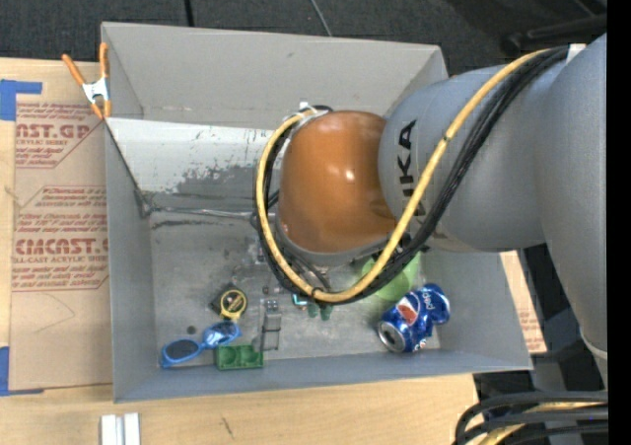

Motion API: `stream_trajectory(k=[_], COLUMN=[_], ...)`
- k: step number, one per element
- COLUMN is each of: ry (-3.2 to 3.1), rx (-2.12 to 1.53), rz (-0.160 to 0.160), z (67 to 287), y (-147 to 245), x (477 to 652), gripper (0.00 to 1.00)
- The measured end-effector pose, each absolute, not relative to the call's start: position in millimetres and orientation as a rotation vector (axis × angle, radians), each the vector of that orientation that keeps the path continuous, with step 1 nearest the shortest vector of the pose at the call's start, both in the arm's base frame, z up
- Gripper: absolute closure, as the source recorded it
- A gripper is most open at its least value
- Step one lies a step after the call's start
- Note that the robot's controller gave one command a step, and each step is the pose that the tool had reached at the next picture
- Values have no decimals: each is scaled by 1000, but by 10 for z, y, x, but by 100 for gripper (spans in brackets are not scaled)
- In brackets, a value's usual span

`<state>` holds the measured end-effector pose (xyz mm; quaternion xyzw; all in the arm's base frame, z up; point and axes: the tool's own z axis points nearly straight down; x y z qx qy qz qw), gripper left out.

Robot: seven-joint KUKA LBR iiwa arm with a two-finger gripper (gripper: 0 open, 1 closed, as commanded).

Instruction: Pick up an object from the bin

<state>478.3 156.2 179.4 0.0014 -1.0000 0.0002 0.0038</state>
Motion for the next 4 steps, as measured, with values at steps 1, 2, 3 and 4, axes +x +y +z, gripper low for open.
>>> stream_trajectory(k=[1, 2, 3, 4], ry=[-3129, -3135, -3128, -3116], rx=[299, 297, 432, 430], rz=[-2, -5, -7, -4], z=[698, 711, 732, 711], y=[1917, 1916, 2137, 2127], x=[5062, 5071, 5006, 4973], gripper=[0, 100, 100, 100])
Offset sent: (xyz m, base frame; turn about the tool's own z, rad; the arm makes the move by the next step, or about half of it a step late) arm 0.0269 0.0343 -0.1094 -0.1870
